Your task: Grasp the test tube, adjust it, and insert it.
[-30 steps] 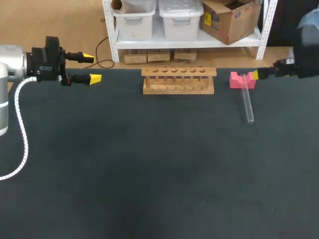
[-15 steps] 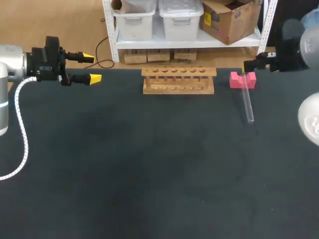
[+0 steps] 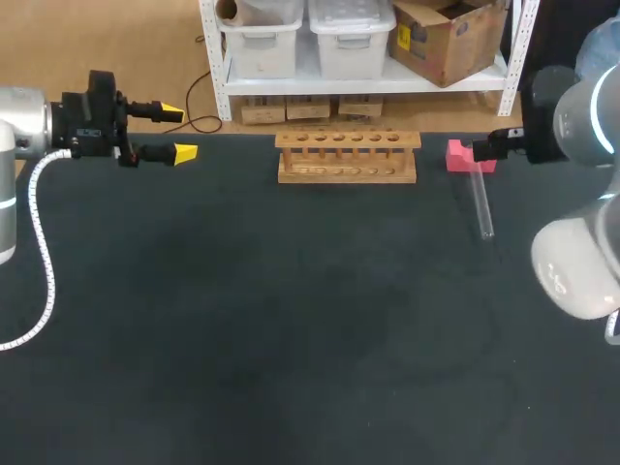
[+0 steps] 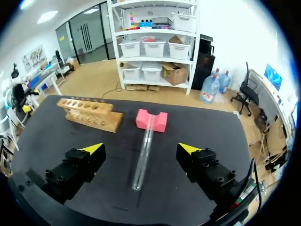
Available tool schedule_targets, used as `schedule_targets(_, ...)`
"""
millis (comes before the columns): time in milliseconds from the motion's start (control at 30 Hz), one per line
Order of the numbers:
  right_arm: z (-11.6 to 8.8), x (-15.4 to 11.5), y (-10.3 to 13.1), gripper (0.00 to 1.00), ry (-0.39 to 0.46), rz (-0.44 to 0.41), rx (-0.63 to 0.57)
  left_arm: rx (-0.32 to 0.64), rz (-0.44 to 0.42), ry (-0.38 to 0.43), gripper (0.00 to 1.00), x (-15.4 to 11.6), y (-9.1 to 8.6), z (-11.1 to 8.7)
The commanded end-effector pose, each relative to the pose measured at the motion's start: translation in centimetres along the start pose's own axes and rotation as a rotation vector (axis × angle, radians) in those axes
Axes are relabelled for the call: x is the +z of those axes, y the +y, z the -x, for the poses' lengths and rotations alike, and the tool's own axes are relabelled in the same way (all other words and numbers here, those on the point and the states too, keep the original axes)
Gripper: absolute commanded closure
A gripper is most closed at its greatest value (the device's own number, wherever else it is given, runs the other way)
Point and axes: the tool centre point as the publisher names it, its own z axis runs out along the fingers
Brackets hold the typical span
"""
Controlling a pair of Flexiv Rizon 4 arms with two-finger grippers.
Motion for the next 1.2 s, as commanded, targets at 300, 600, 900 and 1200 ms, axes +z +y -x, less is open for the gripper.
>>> schedule_targets(300,-0.8,3.6,0.5,0.00,-0.025,-0.547,0.011,0.002,0.005,-0.002,0.00,0.0,-0.2,-0.1)
schedule_targets(600,-1.8,5.9,2.2,0.00,0.015,-0.417,-0.005,0.002,0.005,-0.002,0.00,0.0,-0.2,-0.1)
schedule_targets(900,-2.4,7.2,2.1,0.00,0.042,-0.297,0.001,0.002,0.005,-0.002,0.00,0.0,-0.2,-0.1)
schedule_targets(1200,-2.5,8.4,1.8,0.00,0.043,-0.144,0.021,0.002,0.005,-0.002,0.00,0.0,-0.2,-0.1)
